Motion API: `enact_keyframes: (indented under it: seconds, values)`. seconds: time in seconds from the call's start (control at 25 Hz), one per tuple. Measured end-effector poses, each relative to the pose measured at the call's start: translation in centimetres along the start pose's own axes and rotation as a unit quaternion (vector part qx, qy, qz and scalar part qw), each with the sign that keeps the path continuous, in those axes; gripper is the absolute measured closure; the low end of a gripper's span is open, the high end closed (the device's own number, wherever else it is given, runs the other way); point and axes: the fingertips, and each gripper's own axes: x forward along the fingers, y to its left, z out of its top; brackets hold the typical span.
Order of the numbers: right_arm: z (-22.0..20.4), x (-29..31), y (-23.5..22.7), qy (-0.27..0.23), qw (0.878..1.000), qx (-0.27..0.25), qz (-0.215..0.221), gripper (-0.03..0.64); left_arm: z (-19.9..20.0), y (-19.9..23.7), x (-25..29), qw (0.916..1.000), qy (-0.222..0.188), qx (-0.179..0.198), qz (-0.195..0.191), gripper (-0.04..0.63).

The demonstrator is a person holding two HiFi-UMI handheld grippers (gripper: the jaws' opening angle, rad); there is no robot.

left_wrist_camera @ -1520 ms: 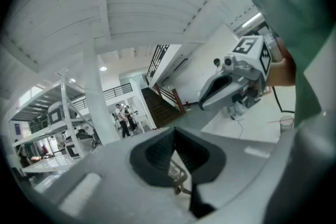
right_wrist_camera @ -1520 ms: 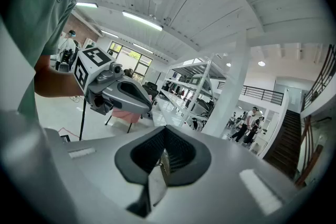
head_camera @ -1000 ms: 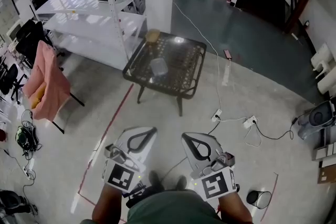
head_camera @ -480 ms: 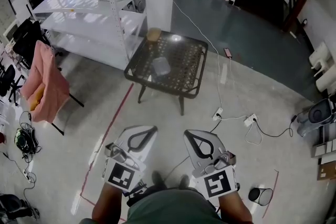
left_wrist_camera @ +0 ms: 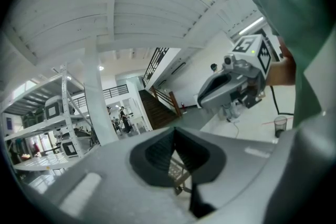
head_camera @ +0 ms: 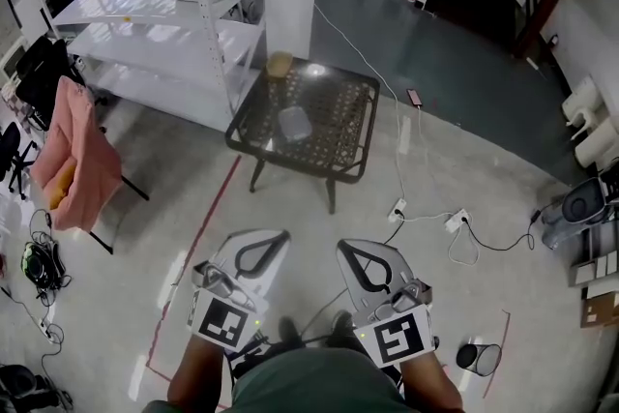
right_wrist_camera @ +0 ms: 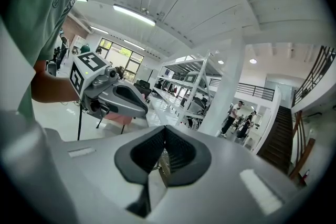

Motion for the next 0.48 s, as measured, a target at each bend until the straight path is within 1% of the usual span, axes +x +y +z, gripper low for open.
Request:
enact_keyframes:
  seconds: [0.16, 0.28, 0.48]
  values:
    - [-1.0, -0.1, -1.7, -0.002, 1.0, 0.003, 0.0, 0.611, 0.1, -0.4, 1.8, 1.0, 0.002, 0.003, -0.002, 0.593]
    - [-2.0, 0.1, -3.1, -0.002, 1.0, 0.004, 0.012, 0.611, 0.2, -0.4, 3.4, 0.9999, 0.008, 0.005, 0.004, 0.593]
    - [-3.5, 0.3, -7.6, -0.018, 0.999, 0.004, 0.027, 0.611, 0.9, -0.2, 7.7, 0.9995, 0.024, 0.004, 0.018, 0.593]
